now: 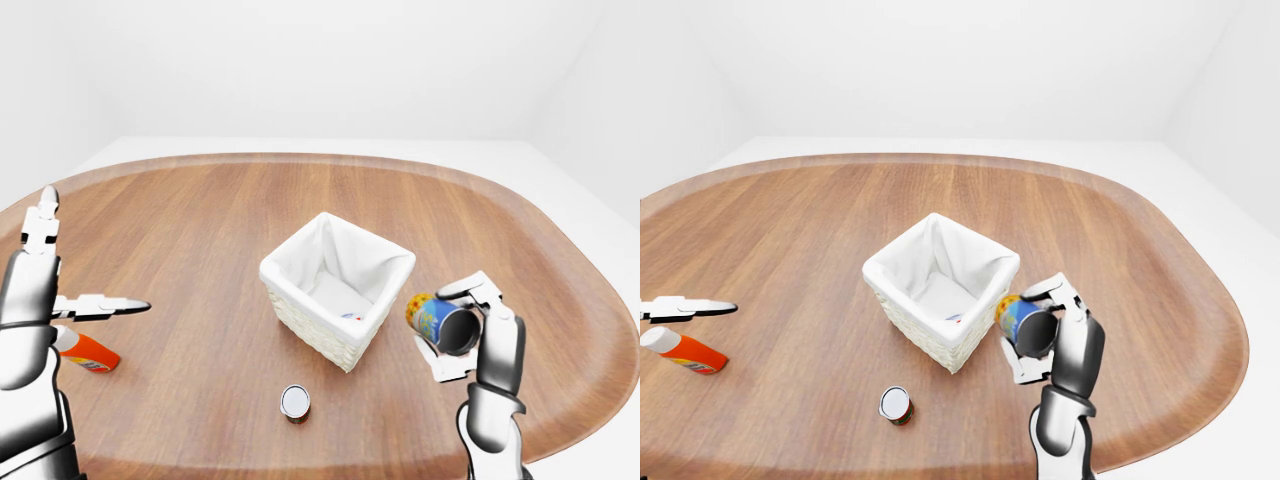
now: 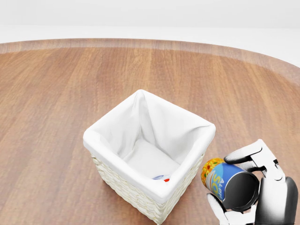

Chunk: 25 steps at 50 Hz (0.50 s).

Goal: Pick up the alphabet soup and the cream cheese box, and put them in the basket.

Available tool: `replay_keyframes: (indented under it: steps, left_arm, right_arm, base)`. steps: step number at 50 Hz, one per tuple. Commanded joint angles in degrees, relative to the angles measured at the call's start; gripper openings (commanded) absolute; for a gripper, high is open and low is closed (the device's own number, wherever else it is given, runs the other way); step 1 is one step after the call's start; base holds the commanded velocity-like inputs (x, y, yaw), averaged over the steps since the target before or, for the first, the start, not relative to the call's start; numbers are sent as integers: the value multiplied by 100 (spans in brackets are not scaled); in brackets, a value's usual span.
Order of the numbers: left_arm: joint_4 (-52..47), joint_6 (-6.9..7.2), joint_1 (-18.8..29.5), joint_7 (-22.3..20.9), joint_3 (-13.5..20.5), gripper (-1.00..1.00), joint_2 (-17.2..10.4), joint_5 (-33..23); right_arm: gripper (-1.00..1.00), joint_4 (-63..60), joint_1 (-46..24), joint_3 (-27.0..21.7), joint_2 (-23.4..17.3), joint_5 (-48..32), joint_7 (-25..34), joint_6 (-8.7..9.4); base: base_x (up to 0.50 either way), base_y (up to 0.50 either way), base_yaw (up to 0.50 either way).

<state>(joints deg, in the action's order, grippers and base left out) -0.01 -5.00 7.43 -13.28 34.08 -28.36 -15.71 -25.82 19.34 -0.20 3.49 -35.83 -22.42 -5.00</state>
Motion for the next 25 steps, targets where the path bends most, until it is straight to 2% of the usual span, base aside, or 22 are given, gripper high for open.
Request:
replay_keyframes:
  steps: [1, 9, 13, 19, 25]
  left_arm:
    - [32, 0, 30, 118, -17, 100, 33, 157]
    - [-46, 0, 20, 81, 3, 100, 40, 188]
    - [66, 0, 30, 116, -13, 100, 38, 172]
    - [-25, 0, 11, 71, 0, 100, 37, 202]
    - [65, 0, 29, 107, -22, 100, 30, 182]
  right_arm:
    - [-100, -505, -1065, 60, -236, 412, 390, 0]
    - [-100, -667, -1595, 337, -228, 175, 655, 600]
    - [-100, -790, -1981, 470, -201, -61, 863, 1000]
    - [-100, -621, -2625, 508, -186, -184, 1097, 1000]
    - [-100, 298, -3264, 501, -244, -346, 1121, 1000]
  base:
    - [0, 0, 0]
    - [0, 0, 0]
    - [0, 0, 0]
    - [0, 0, 0]
    - [0, 0, 0]
